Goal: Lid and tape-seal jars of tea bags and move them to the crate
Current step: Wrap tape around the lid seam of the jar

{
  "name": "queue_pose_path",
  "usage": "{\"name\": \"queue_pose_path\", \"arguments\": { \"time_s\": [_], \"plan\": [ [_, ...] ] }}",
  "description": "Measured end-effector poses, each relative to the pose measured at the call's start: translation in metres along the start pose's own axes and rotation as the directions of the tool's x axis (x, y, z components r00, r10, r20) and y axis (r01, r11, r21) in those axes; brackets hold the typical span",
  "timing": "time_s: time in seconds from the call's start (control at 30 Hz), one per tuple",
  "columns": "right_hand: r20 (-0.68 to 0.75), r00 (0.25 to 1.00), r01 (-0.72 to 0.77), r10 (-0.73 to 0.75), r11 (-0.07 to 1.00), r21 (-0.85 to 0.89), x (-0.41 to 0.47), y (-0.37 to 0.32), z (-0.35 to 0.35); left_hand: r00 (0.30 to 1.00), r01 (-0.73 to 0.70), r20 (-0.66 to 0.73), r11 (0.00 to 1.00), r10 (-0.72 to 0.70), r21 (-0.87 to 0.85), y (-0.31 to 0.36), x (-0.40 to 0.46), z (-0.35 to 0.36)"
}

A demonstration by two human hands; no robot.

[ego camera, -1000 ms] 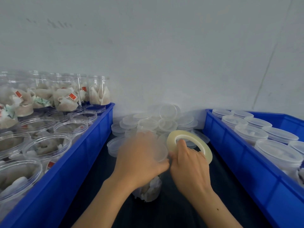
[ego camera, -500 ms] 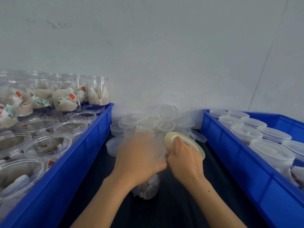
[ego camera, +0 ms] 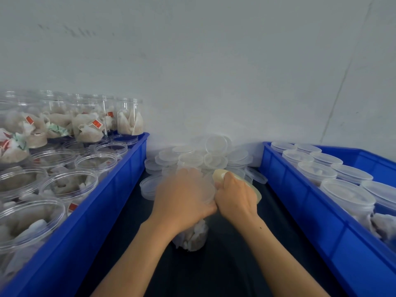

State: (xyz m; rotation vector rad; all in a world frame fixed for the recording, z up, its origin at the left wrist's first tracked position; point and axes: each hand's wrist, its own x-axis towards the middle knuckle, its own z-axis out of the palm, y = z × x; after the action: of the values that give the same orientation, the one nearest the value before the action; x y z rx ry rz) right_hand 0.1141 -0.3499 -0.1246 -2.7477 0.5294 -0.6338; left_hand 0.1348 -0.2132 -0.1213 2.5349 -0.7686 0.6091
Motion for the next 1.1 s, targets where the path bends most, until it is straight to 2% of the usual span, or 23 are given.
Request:
{"name": "queue_pose_path", "arguments": {
  "time_s": [0.67, 0.77, 0.8, 0.93, 1.1],
  "plan": [
    [0.117, 0.989, -0.101, 0.094, 0.993, 0.06, 0.014, -0.002, 0.003, 1.0, -0.001, 0.007, 1.0, 0.001, -0.019, 0.002, 0.001, -0.003],
    [0.122, 0.988, -0.082, 0.099, 0.987, -0.139, 0.026, 0.011, -0.017, 0.998, -0.058, 0.03, 0.991, 0.062, -0.118, 0.004, -0.009, -0.003],
    [0.097, 0.989, -0.094, 0.11, 0.984, -0.15, 0.035, 0.019, -0.025, 0.997, -0.063, 0.044, 0.988, 0.069, -0.14, 0.005, -0.01, -0.003],
    [0.071, 0.997, -0.028, 0.027, 1.0, 0.004, 0.055, 0.027, -0.041, 0.996, -0.056, 0.063, 0.992, 0.064, -0.11, 0.004, -0.005, -0.003],
    [0.072, 0.997, 0.004, -0.016, 0.987, 0.163, 0.039, 0.029, -0.029, 0.996, -0.047, 0.074, 0.995, 0.053, -0.083, 0.005, -0.005, 0.0]
  ]
}}
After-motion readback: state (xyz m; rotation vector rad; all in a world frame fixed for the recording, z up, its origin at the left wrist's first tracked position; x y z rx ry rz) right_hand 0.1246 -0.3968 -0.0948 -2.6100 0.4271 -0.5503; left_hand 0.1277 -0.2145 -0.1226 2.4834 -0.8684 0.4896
